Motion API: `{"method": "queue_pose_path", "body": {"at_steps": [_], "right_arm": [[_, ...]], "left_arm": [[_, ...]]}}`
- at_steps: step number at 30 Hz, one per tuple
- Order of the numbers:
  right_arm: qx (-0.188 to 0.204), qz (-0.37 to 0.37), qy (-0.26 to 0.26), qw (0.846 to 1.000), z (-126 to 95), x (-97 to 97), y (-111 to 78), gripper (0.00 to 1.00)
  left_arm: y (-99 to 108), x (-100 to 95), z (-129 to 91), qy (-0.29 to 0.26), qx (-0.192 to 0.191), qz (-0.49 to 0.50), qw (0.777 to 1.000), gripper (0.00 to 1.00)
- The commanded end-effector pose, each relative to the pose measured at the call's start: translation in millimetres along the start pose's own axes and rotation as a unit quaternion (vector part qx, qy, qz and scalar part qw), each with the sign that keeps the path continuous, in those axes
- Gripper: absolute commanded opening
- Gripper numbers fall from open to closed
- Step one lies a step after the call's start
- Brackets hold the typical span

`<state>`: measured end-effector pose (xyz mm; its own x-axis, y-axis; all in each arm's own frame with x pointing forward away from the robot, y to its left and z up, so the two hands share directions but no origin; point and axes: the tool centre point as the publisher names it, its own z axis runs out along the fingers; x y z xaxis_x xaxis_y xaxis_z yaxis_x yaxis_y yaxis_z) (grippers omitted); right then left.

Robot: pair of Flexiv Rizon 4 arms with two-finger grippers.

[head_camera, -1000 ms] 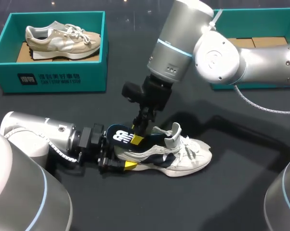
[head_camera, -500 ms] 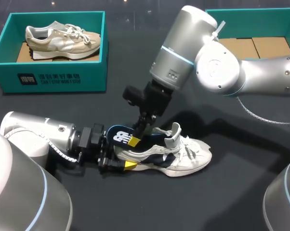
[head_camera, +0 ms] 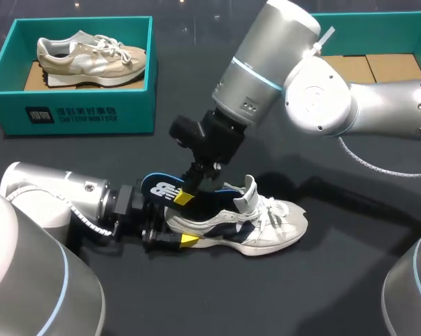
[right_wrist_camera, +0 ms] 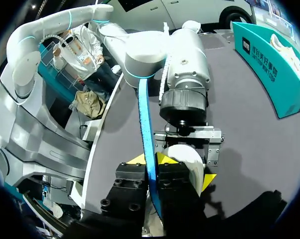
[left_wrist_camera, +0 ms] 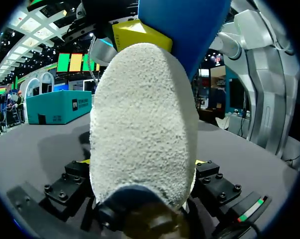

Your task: Take the shoe out of the shoebox, open the shoe tongue, remove and reinsert the insole, then place the shoe into the shoebox

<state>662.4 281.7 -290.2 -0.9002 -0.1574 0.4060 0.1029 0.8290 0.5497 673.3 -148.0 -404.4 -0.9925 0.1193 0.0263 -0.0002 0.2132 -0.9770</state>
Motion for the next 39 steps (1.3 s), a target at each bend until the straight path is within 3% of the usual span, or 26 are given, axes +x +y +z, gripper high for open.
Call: {"method": "queue_pose_path", "body": {"at_steps": [1,14,17,21,24,26,38,39], "right_arm": [[0.01,-0.021,-0.008,1.0,-8.3,9.4,16.6,0.0],[0.01,-0.021,-0.008,1.0,-8.3,9.4,16.6,0.0],[-0.069,-0.087,-0.053,0.992,-15.7,18.8,37.9,0.0],[-0.112,-0.117,-0.096,0.982,-44.5,38.6,60.8,0.0],[-0.204,-0.147,-0.101,0.963,-72.3,54.6,69.4,0.0],[-0.189,-0.135,-0.113,0.966,-90.4,67.4,81.3,0.0],[-0.189,-0.135,-0.113,0.966,-90.4,67.4,81.3,0.0],[-0.213,-0.141,-0.108,0.961,-94.1,69.3,82.6,0.0]], "left_arm": [[0.0,0.0,1.1,0.0,0.0,0.0,1.0,0.0],[0.0,0.0,1.1,0.0,0.0,0.0,1.0,0.0],[0.0,0.0,1.1,0.0,0.0,0.0,1.0,0.0],[0.0,0.0,1.1,0.0,0.0,0.0,1.0,0.0],[0.0,0.0,1.1,0.0,0.0,0.0,1.0,0.0],[0.0,0.0,1.1,0.0,0.0,0.0,1.0,0.0],[0.0,0.0,1.1,0.0,0.0,0.0,1.0,0.0],[0.0,0.0,1.1,0.0,0.0,0.0,1.0,0.0]]}}
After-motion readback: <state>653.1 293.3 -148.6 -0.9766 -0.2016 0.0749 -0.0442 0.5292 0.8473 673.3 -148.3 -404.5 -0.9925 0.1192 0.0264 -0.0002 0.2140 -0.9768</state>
